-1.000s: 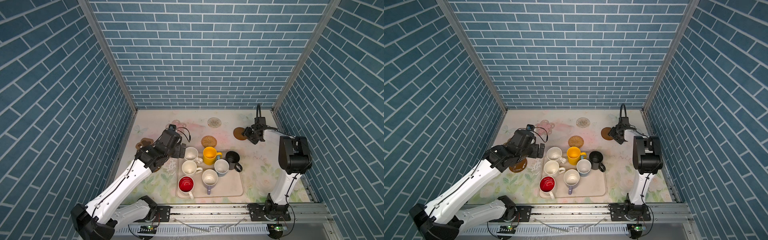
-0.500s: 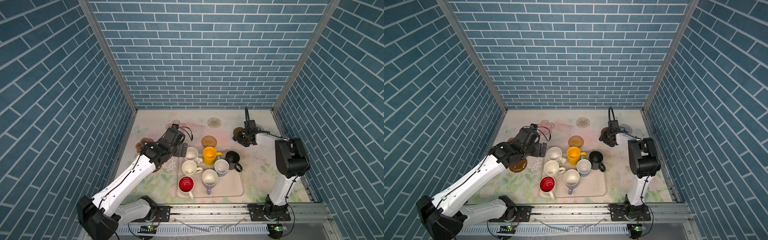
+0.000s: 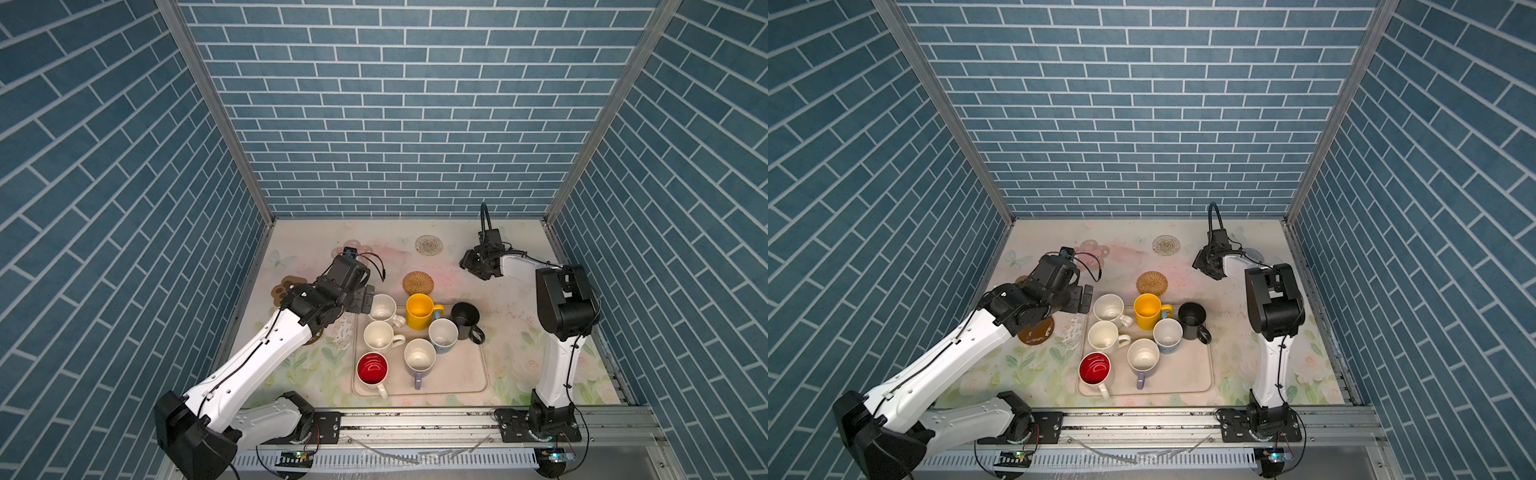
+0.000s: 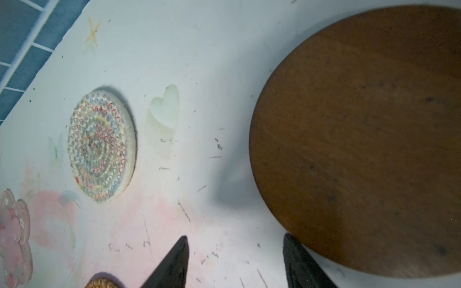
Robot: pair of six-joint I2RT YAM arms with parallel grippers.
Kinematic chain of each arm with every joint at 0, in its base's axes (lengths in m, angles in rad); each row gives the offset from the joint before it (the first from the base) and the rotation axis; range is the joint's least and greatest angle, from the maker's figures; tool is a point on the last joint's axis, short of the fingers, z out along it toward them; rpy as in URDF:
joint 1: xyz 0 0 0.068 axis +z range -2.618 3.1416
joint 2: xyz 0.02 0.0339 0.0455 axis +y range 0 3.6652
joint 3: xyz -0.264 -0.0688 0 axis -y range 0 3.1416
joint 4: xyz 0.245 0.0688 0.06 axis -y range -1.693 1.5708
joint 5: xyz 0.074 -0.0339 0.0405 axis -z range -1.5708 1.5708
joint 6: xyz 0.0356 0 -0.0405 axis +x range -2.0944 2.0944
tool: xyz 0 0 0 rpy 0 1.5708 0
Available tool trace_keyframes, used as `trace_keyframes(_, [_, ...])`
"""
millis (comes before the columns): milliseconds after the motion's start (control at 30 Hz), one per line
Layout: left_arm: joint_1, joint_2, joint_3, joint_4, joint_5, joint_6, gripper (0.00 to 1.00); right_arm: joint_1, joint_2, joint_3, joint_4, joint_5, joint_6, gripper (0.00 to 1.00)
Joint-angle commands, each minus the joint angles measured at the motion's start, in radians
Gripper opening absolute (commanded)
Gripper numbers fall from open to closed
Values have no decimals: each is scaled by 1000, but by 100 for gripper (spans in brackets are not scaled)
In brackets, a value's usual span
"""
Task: Place cups on coasters
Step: Move the coaster to the top-center of the table.
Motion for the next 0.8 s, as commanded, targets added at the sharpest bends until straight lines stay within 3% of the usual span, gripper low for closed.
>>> trace_keyframes(0, [7,19,35,-16,-15,18,99,-1,42,8,-90,35,15,61])
trace_keyframes(167, [20,47,81,-30,-27,34,99,12,-4,24,-76,-32,-44,61])
trace_keyframes(367, [37,87,144,-28,-24,48,99,40,-24,156,-222,-48,-109,59])
trace_keyframes(767, [139,240,273,1,62,65,99,52,161,484,-302,-218,-124,57])
